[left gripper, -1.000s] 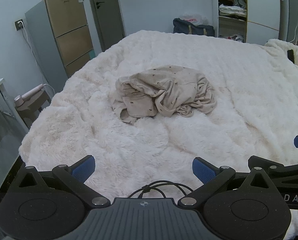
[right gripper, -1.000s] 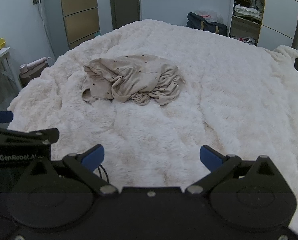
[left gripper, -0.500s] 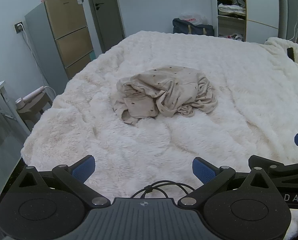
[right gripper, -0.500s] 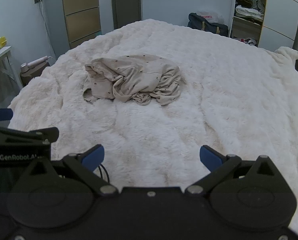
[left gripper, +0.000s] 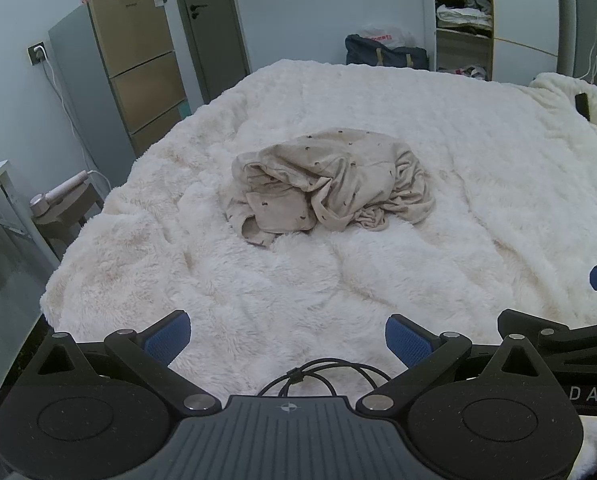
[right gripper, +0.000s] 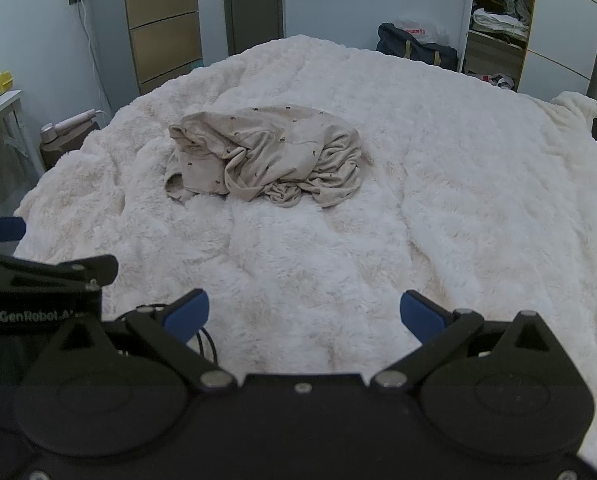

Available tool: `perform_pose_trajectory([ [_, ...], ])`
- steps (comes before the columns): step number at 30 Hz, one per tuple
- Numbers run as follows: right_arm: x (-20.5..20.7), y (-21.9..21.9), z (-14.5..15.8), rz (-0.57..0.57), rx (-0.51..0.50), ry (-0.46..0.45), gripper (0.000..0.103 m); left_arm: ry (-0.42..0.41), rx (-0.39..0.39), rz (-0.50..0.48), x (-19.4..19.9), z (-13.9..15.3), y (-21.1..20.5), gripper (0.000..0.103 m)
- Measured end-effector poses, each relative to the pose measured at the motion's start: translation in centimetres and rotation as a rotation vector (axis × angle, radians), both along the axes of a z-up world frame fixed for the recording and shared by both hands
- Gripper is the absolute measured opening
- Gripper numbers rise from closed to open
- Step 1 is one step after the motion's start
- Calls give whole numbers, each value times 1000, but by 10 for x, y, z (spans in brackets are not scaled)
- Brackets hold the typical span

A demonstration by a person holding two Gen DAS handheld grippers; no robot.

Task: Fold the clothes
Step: 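Move both grippers toward the beige dotted garment on the bed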

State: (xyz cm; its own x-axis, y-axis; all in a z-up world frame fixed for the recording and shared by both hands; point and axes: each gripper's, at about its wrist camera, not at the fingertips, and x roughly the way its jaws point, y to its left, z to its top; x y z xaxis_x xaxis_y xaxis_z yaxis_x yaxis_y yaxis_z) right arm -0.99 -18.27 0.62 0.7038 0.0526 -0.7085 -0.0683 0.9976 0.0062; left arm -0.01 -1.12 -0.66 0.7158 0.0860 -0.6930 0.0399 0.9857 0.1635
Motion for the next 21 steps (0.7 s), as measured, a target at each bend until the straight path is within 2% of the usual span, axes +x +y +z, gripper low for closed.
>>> perform_pose_trajectory([
  [9, 0, -1, 0, -4, 6, -9, 103, -1, -20, -12, 1, 0, 2, 103],
  [13, 3, -9, 1, -49, 17, -36, 103, -20, -9, -19, 6, -2, 6, 103],
  [18, 8, -20, 0, -114, 45, -58, 103, -34, -68, 8, 20, -9, 27, 103],
  [21, 11, -18, -3, -136, 59, -78, 103, -98, -91, 4, 29, -17, 37, 103],
])
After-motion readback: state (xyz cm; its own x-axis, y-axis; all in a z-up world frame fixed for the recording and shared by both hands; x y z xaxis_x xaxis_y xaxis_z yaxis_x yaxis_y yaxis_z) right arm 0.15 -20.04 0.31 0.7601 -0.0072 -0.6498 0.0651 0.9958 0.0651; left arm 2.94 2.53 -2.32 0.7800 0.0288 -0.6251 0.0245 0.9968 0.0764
